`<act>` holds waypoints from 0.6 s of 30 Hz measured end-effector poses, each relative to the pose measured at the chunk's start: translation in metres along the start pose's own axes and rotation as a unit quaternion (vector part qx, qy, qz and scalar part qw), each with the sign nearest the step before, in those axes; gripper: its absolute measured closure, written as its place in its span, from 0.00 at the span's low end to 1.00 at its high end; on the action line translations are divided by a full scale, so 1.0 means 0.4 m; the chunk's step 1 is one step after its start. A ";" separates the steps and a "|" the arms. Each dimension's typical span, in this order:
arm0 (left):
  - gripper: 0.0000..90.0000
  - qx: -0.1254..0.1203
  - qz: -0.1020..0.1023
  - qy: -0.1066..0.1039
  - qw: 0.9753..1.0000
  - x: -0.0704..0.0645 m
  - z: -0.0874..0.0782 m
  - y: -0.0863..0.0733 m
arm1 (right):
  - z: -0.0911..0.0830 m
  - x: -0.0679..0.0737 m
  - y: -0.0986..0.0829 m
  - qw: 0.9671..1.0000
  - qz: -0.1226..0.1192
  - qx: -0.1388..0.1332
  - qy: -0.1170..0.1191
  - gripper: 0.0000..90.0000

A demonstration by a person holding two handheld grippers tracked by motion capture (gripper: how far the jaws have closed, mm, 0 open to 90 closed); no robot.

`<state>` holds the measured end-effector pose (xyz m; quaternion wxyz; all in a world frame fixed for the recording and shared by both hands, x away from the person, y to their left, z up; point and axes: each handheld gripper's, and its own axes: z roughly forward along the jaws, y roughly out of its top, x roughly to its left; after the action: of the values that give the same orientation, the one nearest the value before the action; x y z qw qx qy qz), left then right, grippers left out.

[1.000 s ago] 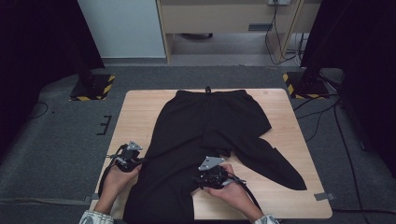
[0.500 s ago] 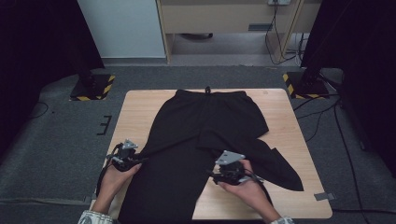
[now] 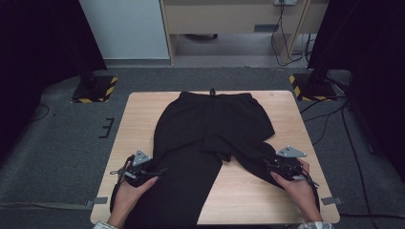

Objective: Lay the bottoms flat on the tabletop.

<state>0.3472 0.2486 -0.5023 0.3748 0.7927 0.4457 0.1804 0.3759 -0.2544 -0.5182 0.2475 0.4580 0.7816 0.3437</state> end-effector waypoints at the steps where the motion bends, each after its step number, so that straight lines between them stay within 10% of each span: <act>1: 0.24 -0.010 -0.001 0.009 1.000 0.004 -0.005 0.002 | 0.007 -0.005 -0.005 1.000 0.001 0.006 0.000 0.44; 9: 0.18 -0.028 -0.043 0.047 0.998 0.063 -0.034 -0.014 | 0.019 -0.013 -0.027 0.999 0.009 0.021 0.025 0.81; 18: 0.20 -0.020 -0.055 0.065 0.996 0.099 -0.019 -0.018 | -0.071 0.032 -0.070 0.997 0.013 0.063 0.049 0.94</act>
<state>0.3598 0.2876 -0.5047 0.3703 0.7457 0.5087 0.2194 0.3351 -0.2615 -0.5224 0.1751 0.4657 0.8068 0.3187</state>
